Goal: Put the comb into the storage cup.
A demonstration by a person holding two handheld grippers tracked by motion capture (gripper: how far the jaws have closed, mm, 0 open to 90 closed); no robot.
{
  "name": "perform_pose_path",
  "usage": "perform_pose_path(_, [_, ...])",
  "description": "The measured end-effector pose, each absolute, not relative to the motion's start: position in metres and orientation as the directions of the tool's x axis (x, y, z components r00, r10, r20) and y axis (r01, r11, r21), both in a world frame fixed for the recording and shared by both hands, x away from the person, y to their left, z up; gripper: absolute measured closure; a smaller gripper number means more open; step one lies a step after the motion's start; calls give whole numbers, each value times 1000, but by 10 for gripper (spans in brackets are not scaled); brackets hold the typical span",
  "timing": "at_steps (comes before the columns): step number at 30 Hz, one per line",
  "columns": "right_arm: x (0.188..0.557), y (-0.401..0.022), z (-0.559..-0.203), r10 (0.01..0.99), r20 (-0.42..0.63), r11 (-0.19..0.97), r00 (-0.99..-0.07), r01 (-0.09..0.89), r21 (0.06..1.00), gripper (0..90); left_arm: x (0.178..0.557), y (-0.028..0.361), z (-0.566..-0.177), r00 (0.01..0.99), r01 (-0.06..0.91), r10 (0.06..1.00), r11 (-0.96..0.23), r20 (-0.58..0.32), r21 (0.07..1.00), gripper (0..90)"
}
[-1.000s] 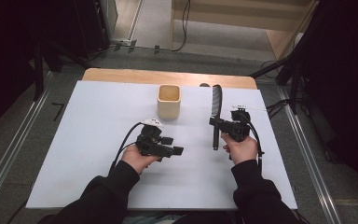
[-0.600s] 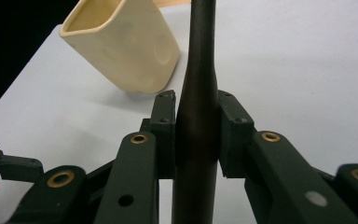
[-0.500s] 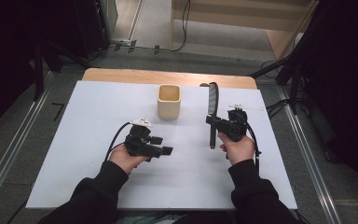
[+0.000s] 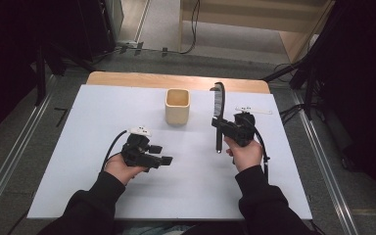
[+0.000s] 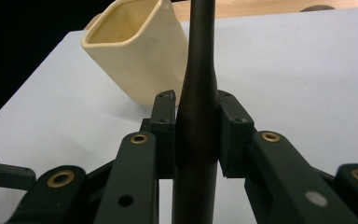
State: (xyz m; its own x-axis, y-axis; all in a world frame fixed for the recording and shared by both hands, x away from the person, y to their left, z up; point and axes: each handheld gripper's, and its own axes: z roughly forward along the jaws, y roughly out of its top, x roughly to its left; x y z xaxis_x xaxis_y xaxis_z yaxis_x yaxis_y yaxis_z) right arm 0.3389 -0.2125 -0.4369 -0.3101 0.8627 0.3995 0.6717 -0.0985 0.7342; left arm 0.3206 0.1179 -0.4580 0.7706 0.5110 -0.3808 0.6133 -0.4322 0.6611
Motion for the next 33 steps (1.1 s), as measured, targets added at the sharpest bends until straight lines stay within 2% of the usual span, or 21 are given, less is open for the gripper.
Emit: perform_pose_path(33, [351, -186, -422, 851, 380, -62, -364, 649, 759, 698, 312, 157, -457, 748, 630, 557, -426, -360, 649, 312])
